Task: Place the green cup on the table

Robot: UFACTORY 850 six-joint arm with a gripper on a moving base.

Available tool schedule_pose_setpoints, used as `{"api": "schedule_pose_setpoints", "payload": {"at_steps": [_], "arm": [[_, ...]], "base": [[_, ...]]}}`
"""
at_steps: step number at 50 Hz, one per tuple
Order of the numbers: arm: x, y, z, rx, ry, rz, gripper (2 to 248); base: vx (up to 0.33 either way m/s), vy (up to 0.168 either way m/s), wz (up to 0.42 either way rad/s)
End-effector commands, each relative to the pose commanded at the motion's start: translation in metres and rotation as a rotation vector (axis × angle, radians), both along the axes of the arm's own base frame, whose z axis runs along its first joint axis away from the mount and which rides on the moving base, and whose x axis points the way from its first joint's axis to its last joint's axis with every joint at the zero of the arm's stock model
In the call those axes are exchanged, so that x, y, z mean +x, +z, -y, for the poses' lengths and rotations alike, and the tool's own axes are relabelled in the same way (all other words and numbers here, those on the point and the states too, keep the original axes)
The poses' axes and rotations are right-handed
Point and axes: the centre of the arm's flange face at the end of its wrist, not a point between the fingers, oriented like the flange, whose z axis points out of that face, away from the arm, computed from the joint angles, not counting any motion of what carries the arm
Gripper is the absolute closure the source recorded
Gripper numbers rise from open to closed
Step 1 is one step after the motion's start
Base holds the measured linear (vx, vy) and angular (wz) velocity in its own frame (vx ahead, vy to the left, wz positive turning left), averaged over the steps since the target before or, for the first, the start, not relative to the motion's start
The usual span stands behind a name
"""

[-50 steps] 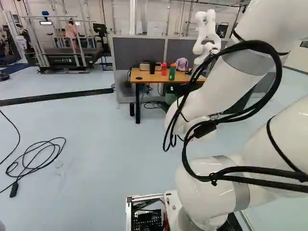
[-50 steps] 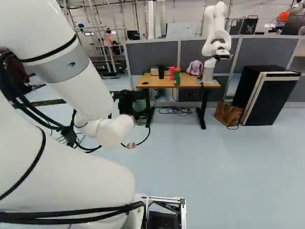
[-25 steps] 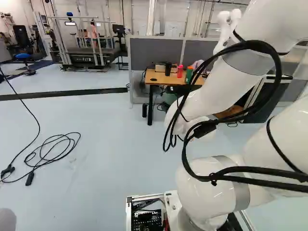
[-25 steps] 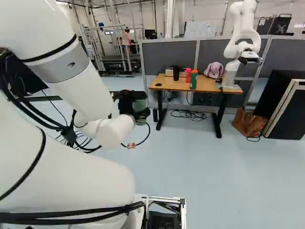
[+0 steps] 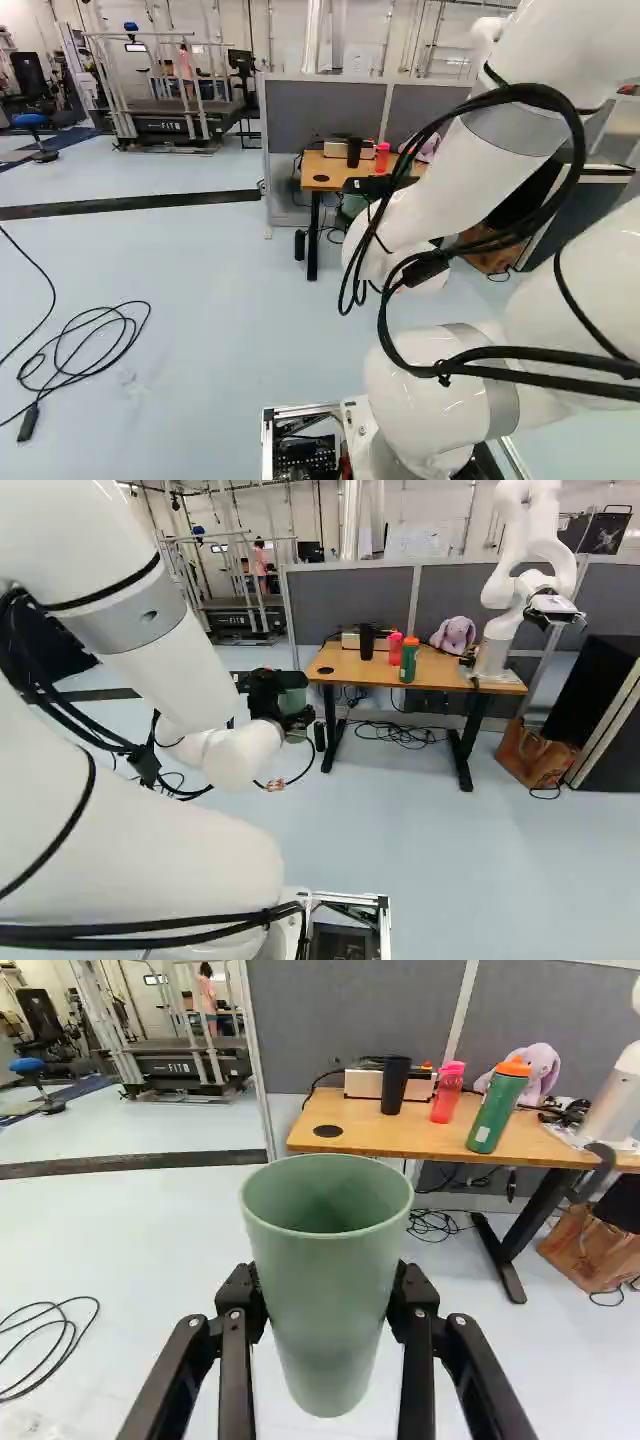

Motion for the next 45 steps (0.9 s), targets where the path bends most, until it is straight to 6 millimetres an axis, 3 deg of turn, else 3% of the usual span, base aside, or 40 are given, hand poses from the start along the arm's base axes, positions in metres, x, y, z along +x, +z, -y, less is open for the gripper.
{"api": "schedule_pose_setpoints", "payload": {"at_steps": [21,37,45], "arm": [[0.000,0.000,0.000,0.000,0.000,0.000,123],[0.000,0.000,0.000,0.000,0.000,0.000,123],[0.014,0.002,0.003,0.000,-0.009,-0.006,123]], "base": [[0.393,0.000,-0.008],[0.394,-0.057,-0.004],[0.222,-0.025,0.112]]}}
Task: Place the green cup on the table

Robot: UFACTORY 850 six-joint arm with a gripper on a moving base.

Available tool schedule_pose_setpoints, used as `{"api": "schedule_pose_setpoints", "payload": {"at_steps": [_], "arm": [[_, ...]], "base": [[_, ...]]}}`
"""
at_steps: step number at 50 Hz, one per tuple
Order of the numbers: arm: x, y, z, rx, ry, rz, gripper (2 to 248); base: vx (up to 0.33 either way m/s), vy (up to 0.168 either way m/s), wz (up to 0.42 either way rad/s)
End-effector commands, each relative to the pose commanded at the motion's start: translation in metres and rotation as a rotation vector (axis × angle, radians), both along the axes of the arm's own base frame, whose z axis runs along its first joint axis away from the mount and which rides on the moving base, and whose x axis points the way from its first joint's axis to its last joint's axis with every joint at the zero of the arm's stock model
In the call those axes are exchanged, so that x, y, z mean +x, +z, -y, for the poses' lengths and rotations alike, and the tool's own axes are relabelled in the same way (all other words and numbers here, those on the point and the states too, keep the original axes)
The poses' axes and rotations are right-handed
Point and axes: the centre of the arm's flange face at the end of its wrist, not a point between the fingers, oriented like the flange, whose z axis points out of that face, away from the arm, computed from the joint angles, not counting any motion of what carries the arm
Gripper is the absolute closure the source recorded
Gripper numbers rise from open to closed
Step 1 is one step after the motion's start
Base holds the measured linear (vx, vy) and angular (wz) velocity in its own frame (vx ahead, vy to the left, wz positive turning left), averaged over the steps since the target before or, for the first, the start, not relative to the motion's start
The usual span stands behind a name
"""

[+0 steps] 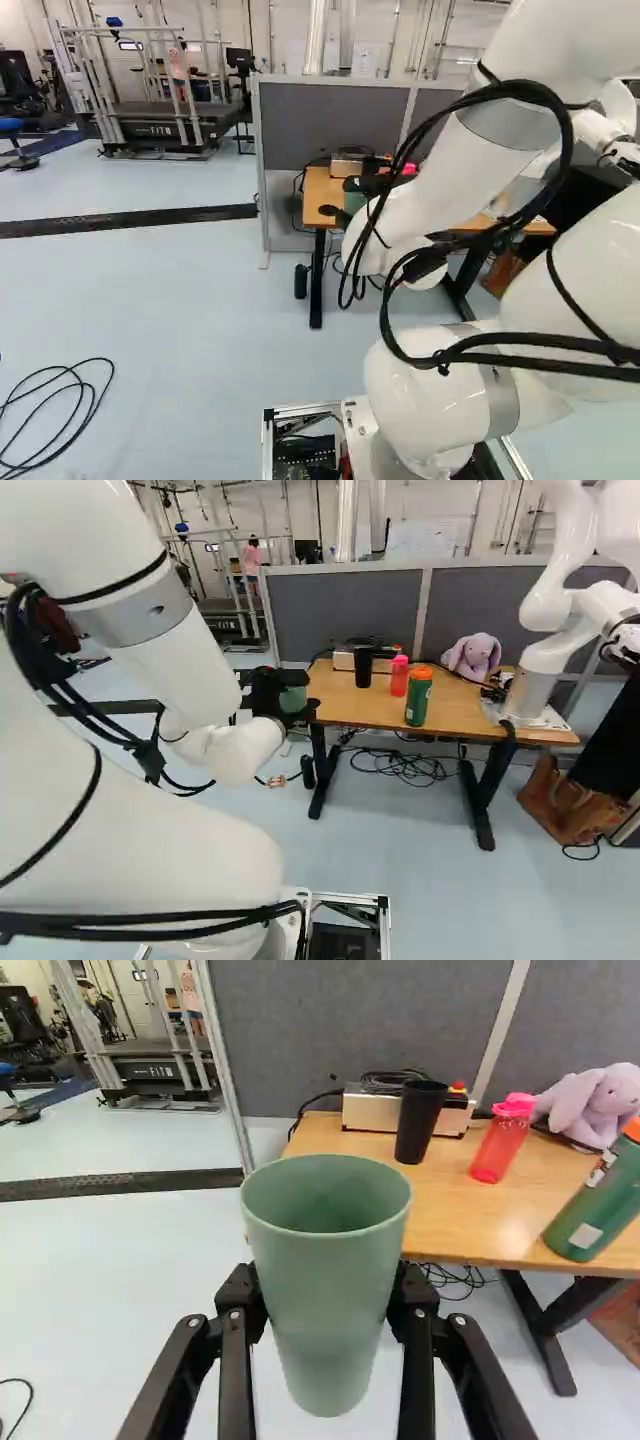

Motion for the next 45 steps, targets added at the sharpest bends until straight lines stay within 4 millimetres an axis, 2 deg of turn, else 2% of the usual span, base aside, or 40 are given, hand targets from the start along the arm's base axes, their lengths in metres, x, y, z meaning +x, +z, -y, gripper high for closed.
{"api": "schedule_pose_setpoints", "payload": {"at_steps": [16,45], "arm": [[0.018,0.002,0.004,0.000,-0.014,-0.006,123],[0.080,0.015,0.016,-0.003,-0.043,0.100,123]], "base": [[0.017,-0.004,-0.011],[0.000,0.000,0.000]]}}
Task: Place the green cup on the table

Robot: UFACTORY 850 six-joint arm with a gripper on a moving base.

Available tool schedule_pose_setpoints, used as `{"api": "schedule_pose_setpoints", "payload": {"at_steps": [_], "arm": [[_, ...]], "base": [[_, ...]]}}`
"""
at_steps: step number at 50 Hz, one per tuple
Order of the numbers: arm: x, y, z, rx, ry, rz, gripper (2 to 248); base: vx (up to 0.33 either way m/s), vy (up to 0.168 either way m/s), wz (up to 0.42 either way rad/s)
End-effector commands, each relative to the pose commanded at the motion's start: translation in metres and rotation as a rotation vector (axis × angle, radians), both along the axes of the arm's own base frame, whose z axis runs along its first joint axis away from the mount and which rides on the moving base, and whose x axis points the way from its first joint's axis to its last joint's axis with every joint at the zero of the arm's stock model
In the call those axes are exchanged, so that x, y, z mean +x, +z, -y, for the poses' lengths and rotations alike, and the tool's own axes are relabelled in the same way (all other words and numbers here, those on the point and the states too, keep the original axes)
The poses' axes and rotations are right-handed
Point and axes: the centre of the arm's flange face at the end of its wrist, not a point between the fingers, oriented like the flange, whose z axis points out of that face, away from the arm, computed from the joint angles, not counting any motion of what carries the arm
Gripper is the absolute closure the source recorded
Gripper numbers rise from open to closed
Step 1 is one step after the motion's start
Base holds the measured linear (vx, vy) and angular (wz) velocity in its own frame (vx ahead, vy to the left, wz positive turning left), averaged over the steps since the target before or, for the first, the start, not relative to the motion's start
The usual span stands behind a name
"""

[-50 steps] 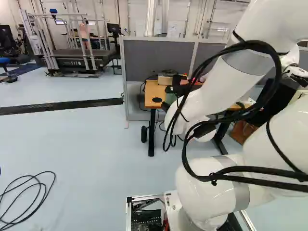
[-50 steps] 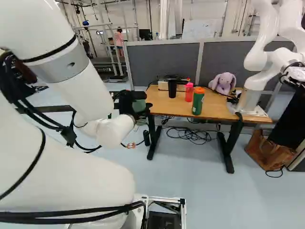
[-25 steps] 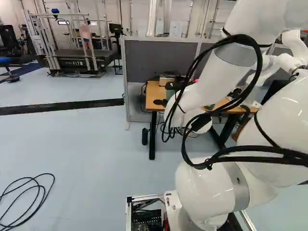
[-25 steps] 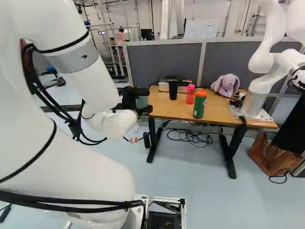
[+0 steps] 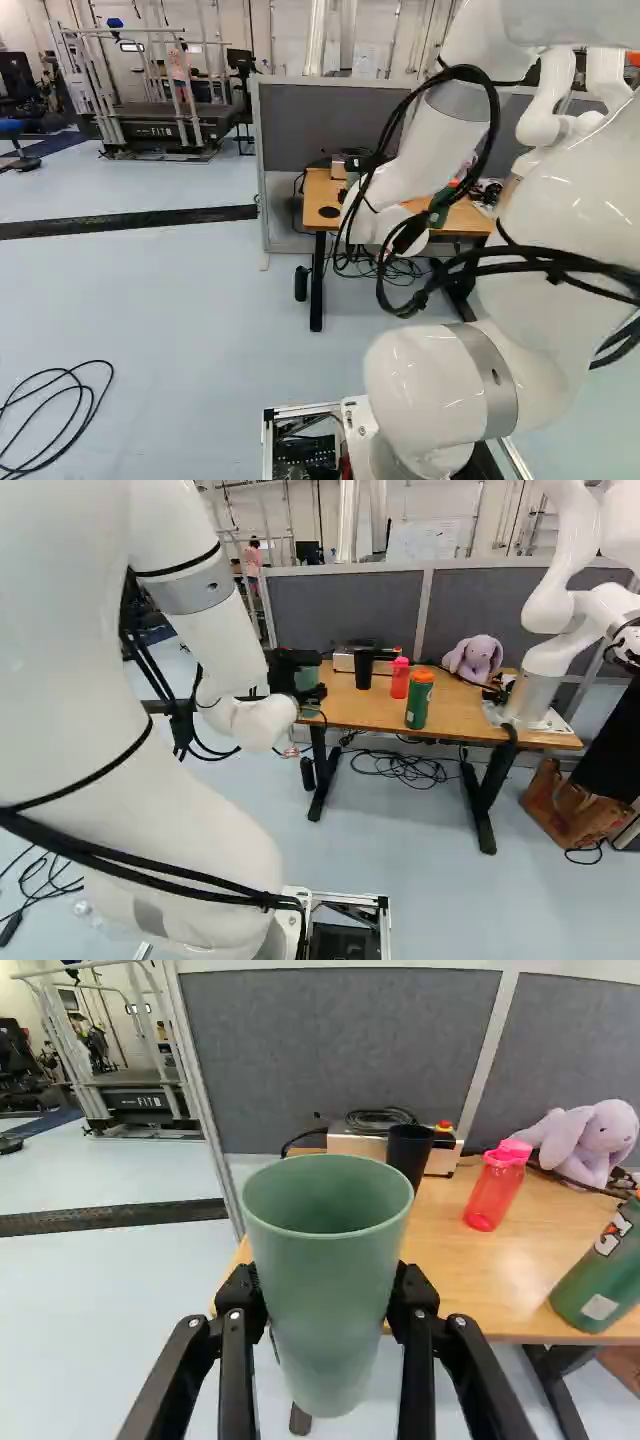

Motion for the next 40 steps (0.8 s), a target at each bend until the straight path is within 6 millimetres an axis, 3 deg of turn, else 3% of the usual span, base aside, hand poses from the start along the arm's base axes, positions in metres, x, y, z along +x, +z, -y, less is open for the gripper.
{"api": "schedule_pose_setpoints", "payload": {"at_steps": [40], "arm": [[0.084,-0.001,0.015,-0.002,-0.024,0.026,123]], "base": [[0.000,0.000,0.000]]}}
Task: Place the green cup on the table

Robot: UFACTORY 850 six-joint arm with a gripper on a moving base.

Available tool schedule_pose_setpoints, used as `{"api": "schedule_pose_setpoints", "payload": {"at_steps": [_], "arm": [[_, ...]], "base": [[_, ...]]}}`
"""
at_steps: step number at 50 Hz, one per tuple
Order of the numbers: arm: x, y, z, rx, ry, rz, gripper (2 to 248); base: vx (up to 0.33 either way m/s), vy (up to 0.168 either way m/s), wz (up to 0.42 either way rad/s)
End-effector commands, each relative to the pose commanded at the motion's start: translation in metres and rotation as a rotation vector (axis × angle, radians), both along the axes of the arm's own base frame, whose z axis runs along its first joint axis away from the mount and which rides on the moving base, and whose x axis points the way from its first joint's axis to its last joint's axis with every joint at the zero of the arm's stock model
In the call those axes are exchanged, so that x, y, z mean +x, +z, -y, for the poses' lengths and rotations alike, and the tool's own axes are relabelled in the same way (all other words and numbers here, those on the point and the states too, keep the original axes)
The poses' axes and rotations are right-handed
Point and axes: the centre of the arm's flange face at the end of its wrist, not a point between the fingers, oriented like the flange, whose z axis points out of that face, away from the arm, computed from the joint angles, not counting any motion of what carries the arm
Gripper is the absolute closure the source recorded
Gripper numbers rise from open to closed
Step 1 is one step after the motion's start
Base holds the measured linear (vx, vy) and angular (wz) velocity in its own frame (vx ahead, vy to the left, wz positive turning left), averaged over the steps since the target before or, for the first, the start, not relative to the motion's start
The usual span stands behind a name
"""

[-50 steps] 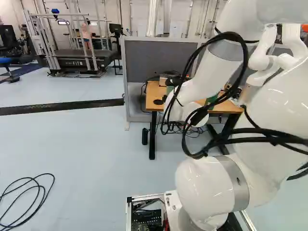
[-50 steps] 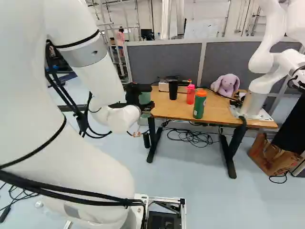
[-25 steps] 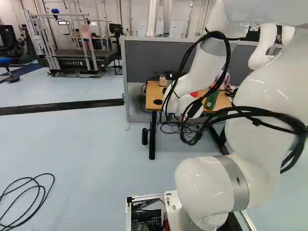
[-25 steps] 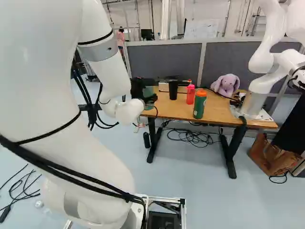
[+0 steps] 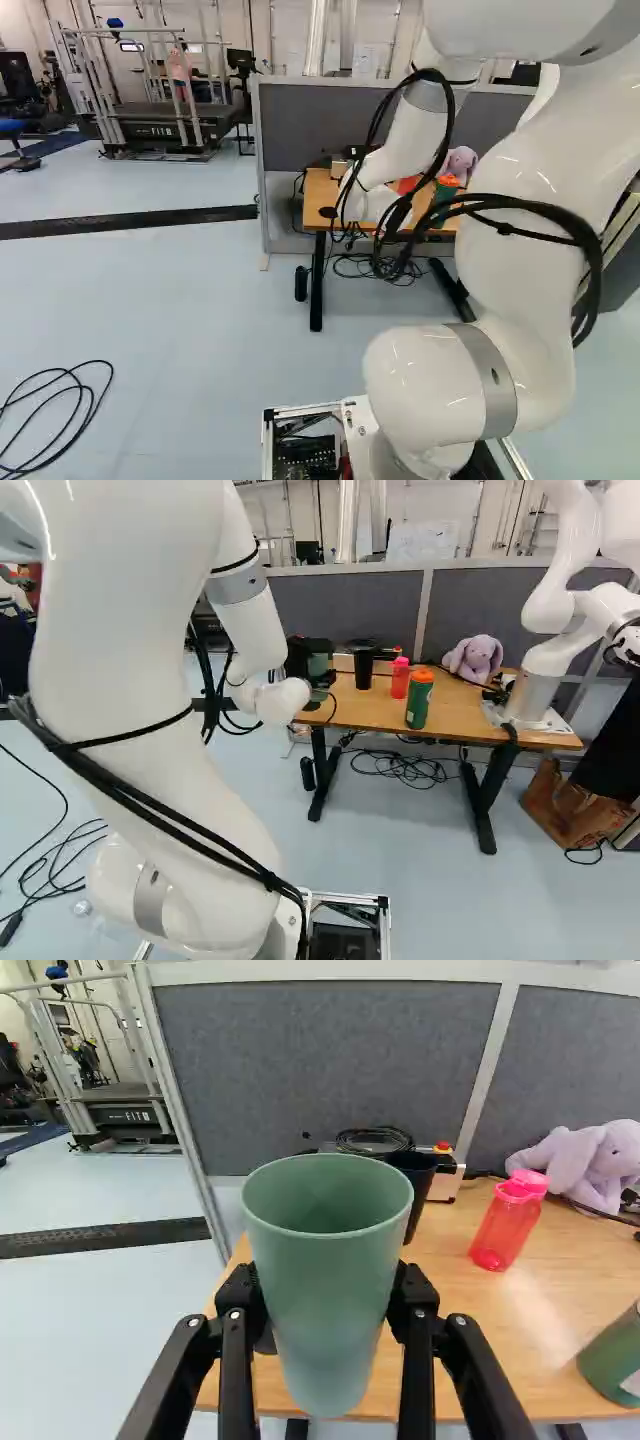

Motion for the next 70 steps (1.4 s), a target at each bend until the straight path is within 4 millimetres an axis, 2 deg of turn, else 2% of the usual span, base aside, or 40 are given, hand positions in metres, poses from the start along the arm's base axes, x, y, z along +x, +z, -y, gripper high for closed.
{"api": "schedule_pose_setpoints", "payload": {"at_steps": [26,70], "arm": [[0.054,-0.006,0.010,-0.001,-0.013,0.017,123],[0.147,-0.061,0.029,-0.005,-0.030,0.051,123]], "base": [[0.000,0.000,0.000],[0.000,0.000,0.000]]}}
